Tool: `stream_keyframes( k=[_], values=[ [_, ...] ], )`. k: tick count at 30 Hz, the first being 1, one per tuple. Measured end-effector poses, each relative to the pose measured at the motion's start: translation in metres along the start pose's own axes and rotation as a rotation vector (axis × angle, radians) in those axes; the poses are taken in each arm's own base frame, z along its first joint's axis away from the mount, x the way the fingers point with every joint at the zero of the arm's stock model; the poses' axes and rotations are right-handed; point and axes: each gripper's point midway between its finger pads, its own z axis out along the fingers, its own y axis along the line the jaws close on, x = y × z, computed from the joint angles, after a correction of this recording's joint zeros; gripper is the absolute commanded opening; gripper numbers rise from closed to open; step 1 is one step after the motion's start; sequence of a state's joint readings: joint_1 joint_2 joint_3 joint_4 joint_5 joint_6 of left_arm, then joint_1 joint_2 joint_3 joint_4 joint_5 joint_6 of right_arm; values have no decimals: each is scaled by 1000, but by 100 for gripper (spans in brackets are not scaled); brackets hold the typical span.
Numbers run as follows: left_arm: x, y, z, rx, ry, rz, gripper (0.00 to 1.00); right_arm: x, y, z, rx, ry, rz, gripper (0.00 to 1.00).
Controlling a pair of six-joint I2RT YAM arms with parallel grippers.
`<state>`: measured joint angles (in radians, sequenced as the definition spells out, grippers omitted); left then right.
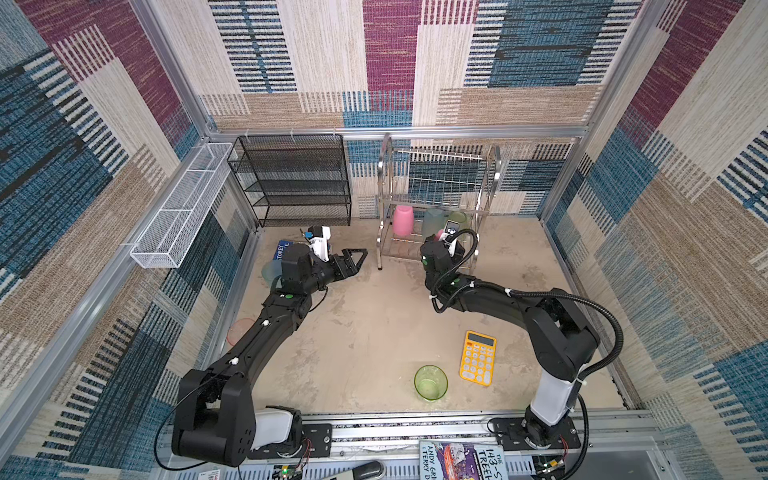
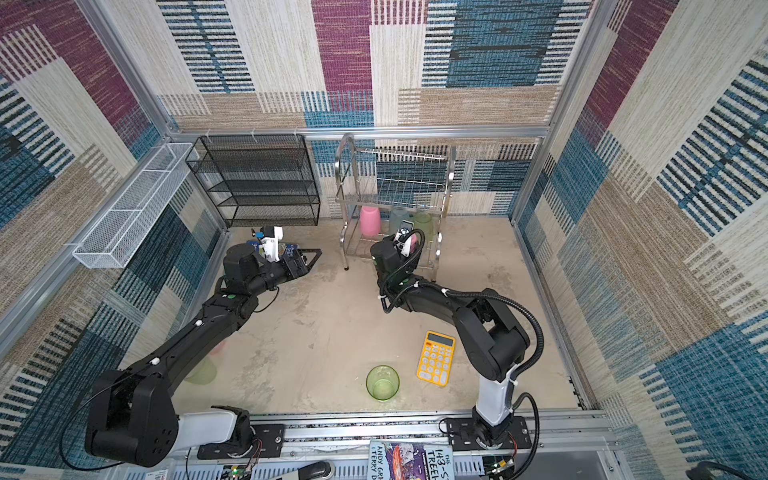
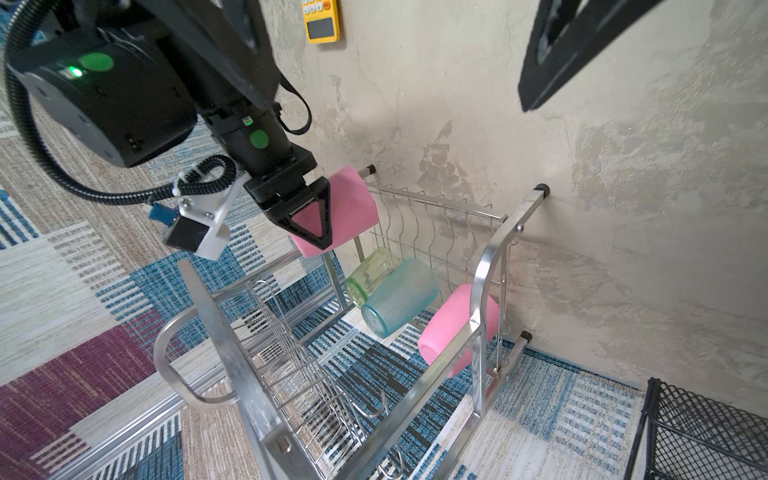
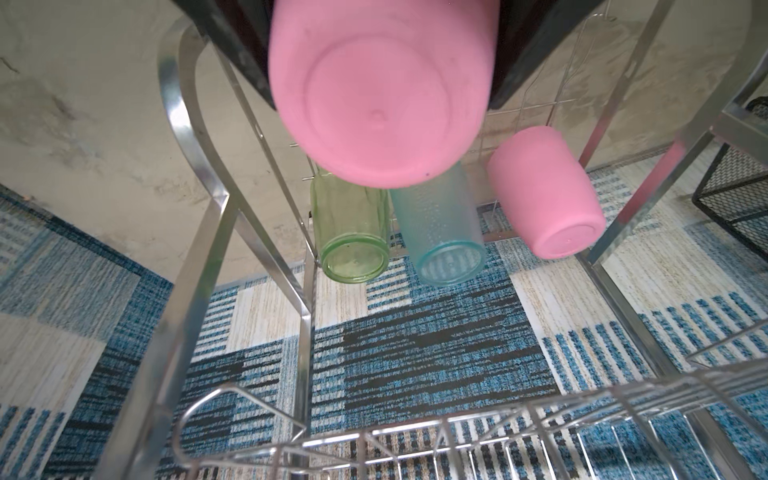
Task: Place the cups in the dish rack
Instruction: 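Move the pink cup with right gripper into the lower tier beside green cup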
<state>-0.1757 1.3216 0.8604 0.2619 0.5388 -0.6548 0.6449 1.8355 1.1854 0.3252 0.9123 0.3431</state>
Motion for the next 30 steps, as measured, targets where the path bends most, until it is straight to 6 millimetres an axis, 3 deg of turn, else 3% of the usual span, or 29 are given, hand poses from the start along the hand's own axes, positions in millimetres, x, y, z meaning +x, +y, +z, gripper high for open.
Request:
stream_keyframes(
  k=[10,30],
  values=[
    [-5,13,-2,30,-28,-75,94,6,-12,21,64,-39,-68,65],
    [-13,2,-7,72,-52,-62,93,12,-30,54,132,-87,-112,66]
  ],
)
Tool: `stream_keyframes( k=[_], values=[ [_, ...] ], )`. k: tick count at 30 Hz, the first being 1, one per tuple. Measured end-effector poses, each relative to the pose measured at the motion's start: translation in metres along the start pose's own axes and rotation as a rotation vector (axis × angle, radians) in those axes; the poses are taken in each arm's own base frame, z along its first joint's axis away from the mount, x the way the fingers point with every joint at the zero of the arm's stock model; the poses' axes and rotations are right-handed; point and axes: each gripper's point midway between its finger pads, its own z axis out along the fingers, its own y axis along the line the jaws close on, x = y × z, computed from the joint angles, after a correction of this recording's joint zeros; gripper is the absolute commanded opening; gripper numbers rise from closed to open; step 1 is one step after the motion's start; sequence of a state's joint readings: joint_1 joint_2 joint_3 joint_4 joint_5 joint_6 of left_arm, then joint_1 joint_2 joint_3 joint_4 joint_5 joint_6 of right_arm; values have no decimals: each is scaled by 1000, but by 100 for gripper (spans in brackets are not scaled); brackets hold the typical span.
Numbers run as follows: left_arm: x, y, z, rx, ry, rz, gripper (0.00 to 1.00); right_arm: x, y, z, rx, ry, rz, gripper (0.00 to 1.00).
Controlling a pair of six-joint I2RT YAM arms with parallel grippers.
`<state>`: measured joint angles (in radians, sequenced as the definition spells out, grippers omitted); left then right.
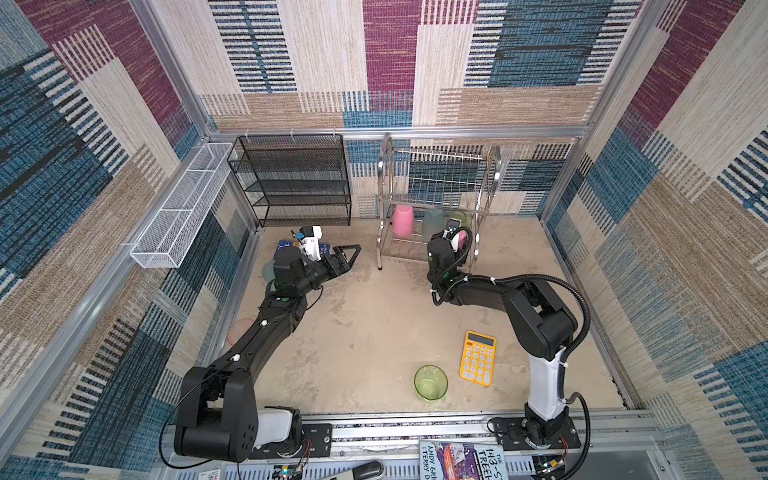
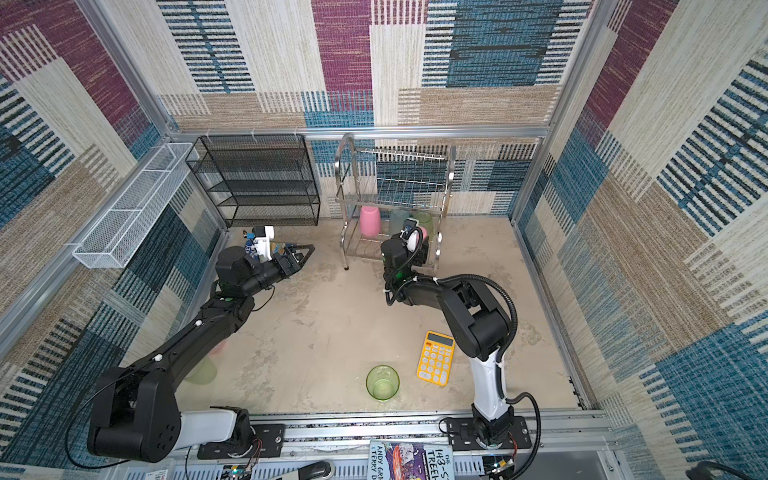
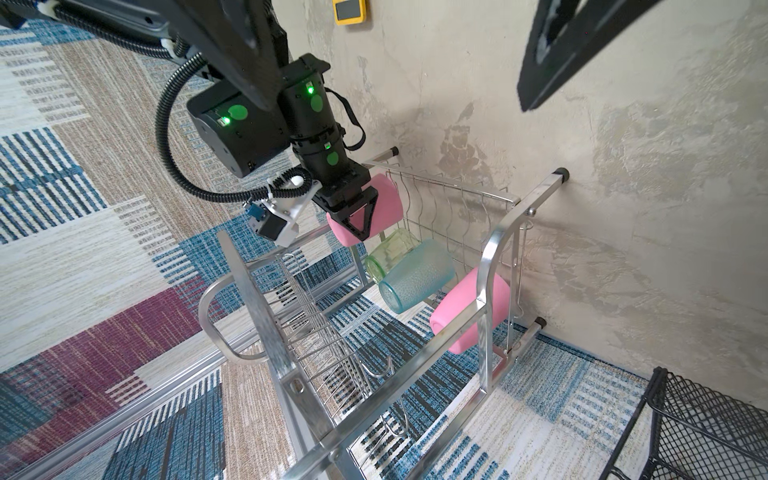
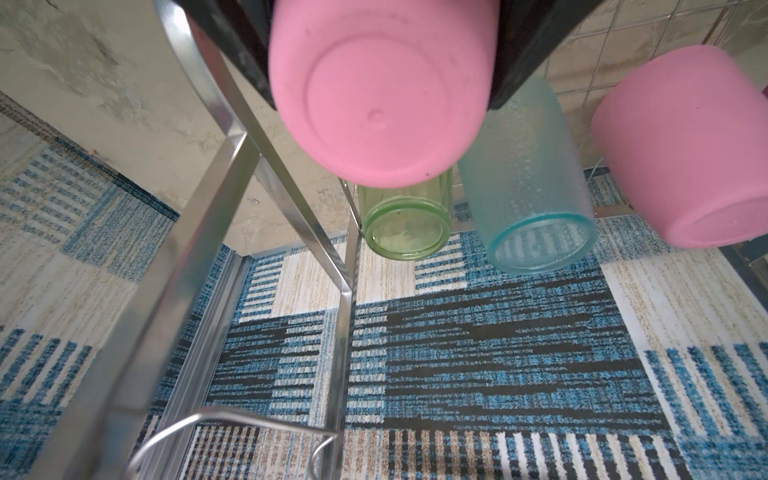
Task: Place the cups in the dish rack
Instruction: 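Move the pink cup with right gripper into the lower tier beside green cup, then lower the pink cup upright onto the lower tier with right gripper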
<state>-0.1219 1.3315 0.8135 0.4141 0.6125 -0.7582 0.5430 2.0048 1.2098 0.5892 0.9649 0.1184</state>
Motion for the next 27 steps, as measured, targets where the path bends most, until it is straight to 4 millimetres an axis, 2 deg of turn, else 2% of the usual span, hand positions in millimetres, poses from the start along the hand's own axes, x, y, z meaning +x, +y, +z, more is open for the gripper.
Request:
stream_keyframes(
  k=[12,27],
  values=[
    [0,0,0,4,0,1,92,16,-6,13,38,10,-27,67],
    [4,5,2,1,9,-15,92,22,-20,21,79,2,-21,68]
  ],
)
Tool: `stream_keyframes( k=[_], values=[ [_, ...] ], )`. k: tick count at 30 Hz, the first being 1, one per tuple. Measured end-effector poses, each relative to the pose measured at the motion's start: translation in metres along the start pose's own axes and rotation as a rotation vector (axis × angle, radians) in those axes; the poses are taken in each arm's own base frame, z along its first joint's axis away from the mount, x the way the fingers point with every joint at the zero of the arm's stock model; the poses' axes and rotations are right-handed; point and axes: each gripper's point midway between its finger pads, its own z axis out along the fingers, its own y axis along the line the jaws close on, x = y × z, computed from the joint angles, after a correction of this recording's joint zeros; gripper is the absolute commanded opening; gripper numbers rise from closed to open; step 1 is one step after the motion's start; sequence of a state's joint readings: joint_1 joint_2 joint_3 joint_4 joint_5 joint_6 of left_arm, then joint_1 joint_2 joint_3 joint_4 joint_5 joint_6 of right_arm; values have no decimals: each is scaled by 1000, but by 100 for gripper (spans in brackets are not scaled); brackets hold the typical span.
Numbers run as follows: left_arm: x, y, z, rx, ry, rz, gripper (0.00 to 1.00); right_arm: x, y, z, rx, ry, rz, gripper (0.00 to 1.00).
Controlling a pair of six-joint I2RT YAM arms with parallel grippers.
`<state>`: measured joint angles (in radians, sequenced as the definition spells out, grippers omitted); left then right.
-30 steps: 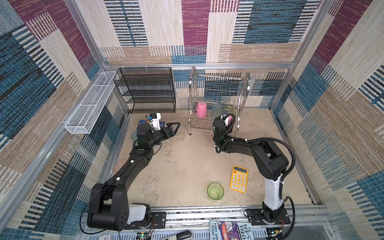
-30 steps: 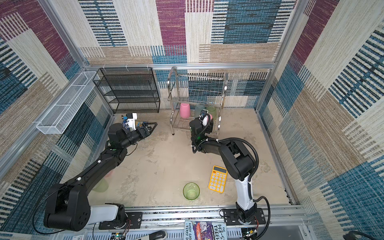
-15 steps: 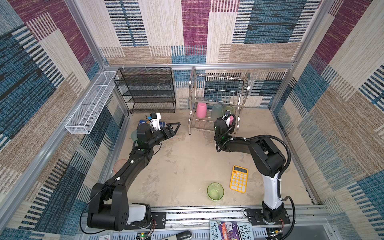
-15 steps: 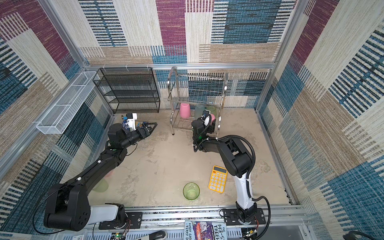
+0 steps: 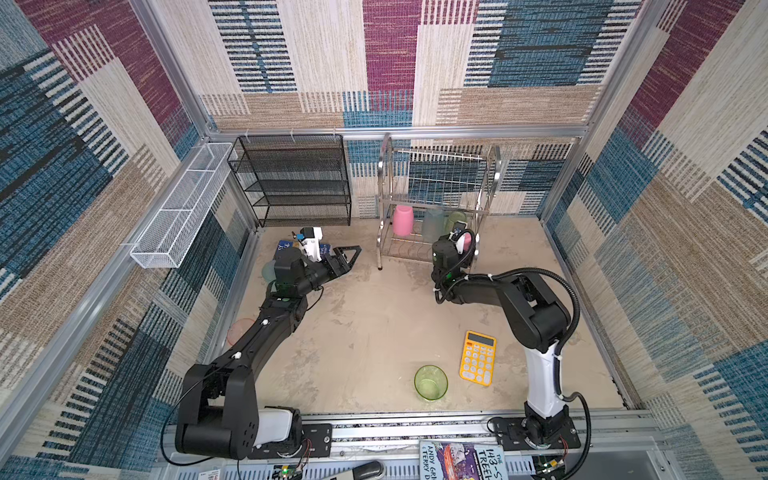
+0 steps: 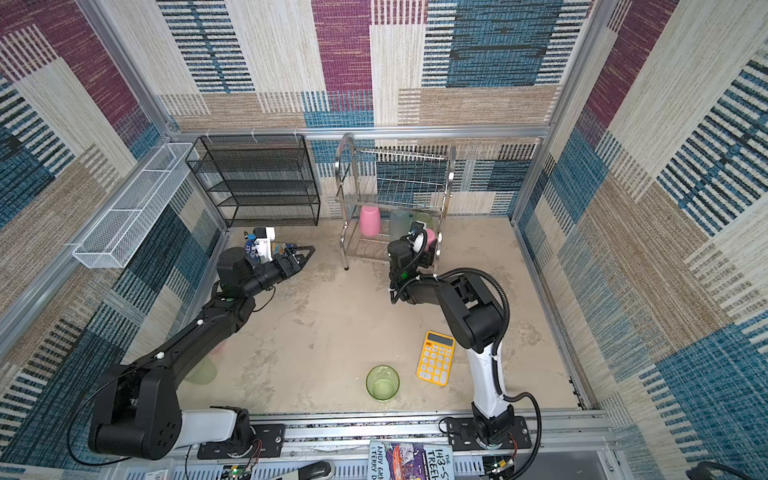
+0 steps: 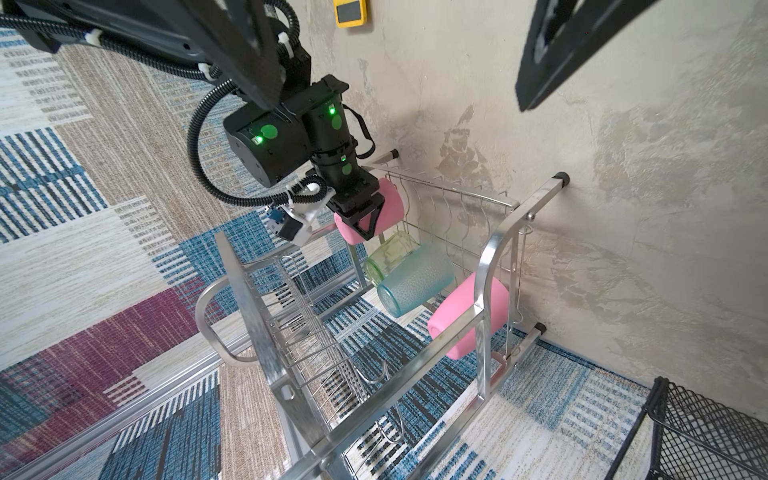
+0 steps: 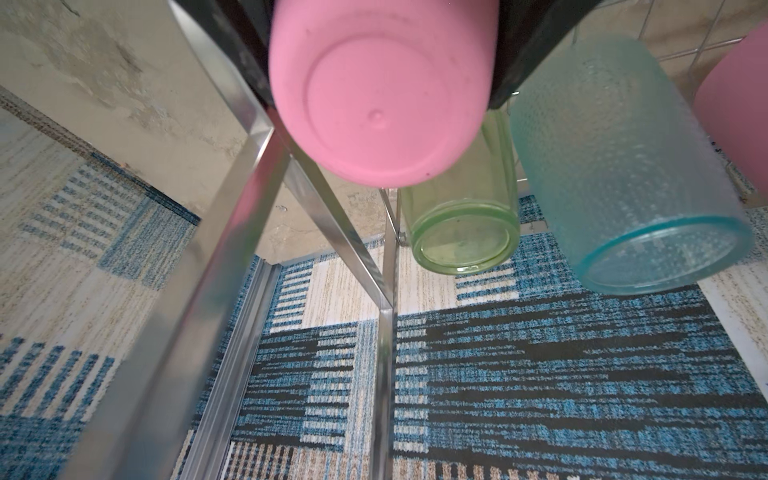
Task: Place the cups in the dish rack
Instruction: 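Lower the pink cup upright onto the lower tier with right gripper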
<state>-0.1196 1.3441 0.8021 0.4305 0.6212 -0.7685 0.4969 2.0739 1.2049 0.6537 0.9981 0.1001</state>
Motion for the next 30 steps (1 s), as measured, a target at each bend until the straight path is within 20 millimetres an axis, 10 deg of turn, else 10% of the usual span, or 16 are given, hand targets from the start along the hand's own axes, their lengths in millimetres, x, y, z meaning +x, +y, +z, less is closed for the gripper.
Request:
stream_keyframes(
  k=[30],
  values=[
    [2,3,0,-2,6,-26,92,10,2,5,22,28,67,79]
  ],
)
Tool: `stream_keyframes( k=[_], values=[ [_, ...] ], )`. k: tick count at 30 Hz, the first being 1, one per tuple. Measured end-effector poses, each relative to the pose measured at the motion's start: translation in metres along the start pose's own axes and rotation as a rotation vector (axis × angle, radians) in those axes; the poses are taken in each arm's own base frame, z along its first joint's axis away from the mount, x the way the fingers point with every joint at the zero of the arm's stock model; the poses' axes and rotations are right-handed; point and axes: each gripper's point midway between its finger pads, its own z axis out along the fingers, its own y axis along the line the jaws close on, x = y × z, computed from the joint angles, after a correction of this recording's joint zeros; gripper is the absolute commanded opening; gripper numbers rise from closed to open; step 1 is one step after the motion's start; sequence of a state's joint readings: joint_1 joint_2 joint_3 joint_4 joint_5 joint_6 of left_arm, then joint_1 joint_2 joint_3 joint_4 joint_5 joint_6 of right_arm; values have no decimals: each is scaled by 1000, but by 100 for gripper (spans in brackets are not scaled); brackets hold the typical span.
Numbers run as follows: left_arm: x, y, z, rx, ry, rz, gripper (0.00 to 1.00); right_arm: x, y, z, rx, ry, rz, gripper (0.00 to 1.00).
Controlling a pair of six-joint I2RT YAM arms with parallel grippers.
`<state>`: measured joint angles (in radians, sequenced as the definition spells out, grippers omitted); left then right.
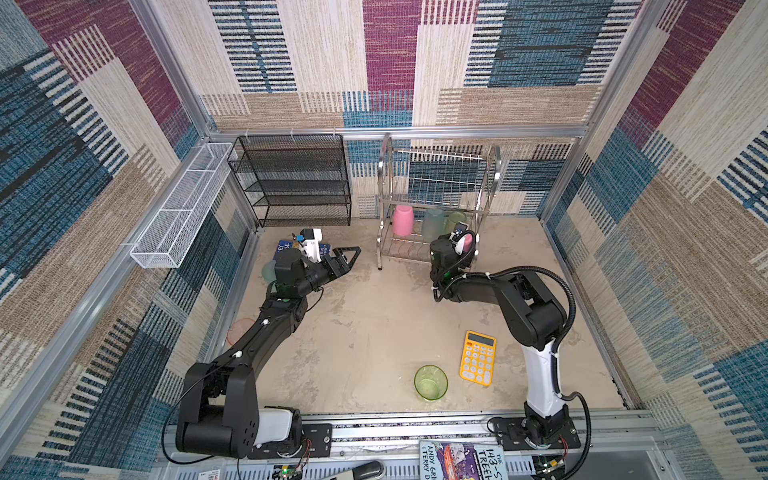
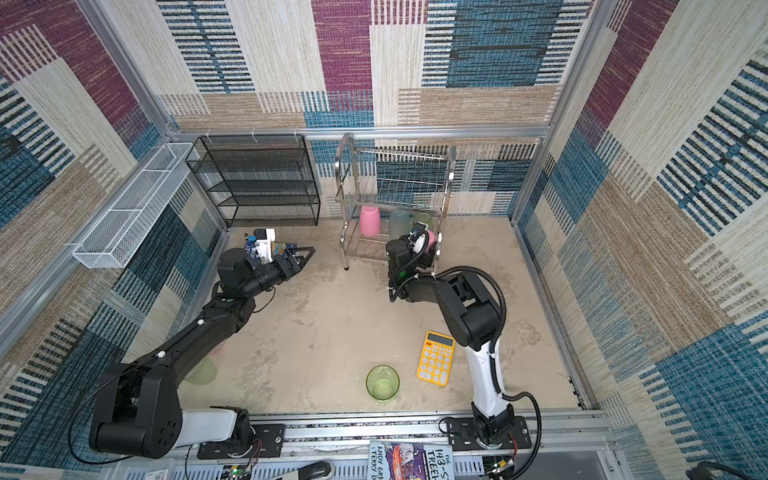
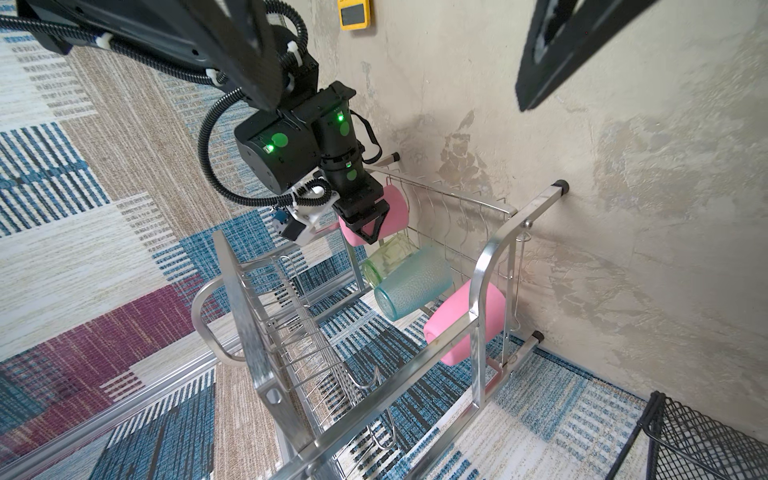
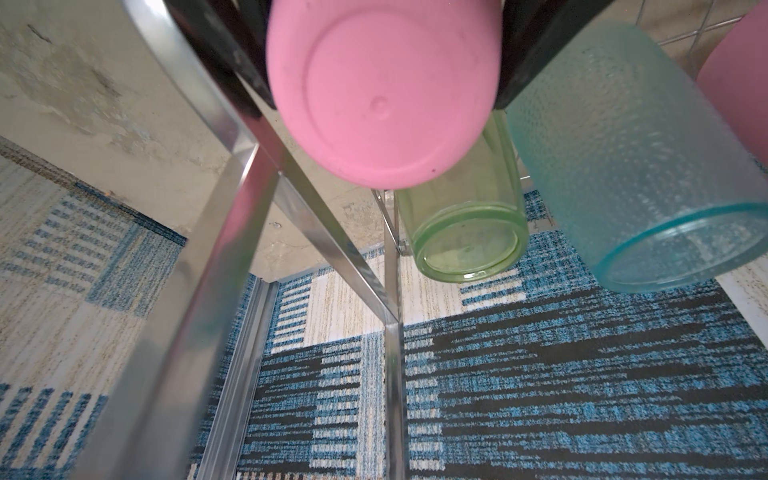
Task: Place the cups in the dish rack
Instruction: 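Lower the pink cup upright onto the lower tier with right gripper, then open the right gripper and draw it back from the rack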
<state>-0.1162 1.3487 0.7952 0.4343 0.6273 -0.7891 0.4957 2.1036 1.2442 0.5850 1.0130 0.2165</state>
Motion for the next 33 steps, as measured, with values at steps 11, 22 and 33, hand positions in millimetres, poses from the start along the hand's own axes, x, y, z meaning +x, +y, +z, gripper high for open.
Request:
stream_keyframes(
  k=[11,22,33],
  values=[
    [1,2,0,-1,-1,-1,92,7,0,1,9,34,-34,87],
    [-1,1,0,5,-9,4,92,-1,5,-2,-23,45,-23,95],
    [-1,-1,-1,9,-12,6,92,-3,7,-11,-49,46,-55,99]
  ],
)
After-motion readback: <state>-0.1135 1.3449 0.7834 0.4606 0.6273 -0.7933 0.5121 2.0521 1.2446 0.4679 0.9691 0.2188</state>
